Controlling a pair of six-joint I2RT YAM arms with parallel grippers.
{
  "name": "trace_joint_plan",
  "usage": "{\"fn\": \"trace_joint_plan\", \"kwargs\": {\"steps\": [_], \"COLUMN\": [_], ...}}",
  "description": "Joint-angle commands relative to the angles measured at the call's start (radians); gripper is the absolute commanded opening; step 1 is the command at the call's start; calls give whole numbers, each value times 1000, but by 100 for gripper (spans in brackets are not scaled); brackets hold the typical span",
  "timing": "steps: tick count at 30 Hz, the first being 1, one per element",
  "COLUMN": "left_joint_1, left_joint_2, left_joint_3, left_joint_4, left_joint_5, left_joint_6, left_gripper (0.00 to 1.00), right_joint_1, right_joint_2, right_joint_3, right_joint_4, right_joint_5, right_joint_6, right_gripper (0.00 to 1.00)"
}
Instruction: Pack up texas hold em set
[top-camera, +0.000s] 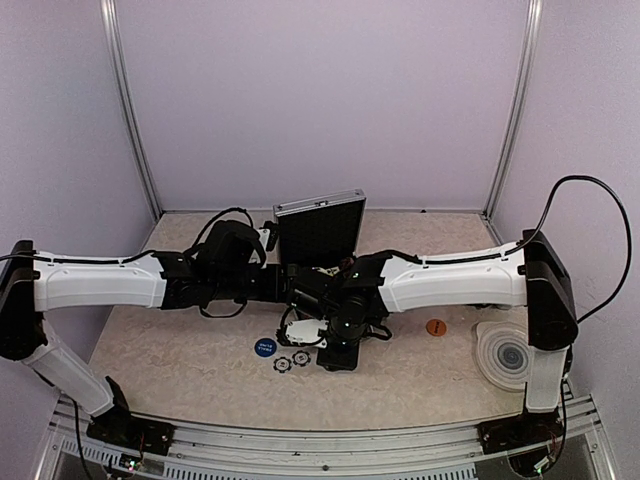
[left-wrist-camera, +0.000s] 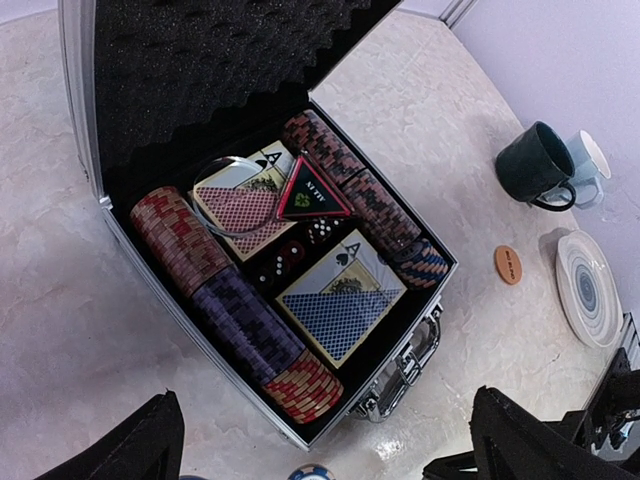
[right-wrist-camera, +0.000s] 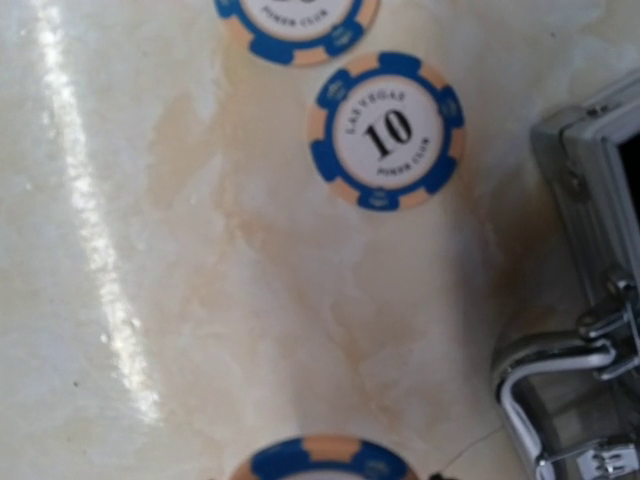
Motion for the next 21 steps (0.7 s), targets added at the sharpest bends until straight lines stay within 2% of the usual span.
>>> {"fn": "trace_joint_plan", "kwargs": {"steps": [1, 21], "left_joint_1": [-4, -3], "left_joint_2": [12, 6], "left_joint_3": [32, 28], "left_joint_4": [5, -22], "left_joint_5": [18, 27], "left_joint_6": [23, 29], "left_gripper": [99, 99], "right_joint_1": [-14, -32], "right_joint_2": [-40, -76], "right_joint_3": [-10, -23], "right_joint_4": [21, 11], "right_joint_5": [7, 28], "right_joint_6": [-3, 7], "right_gripper": [42, 42]}}
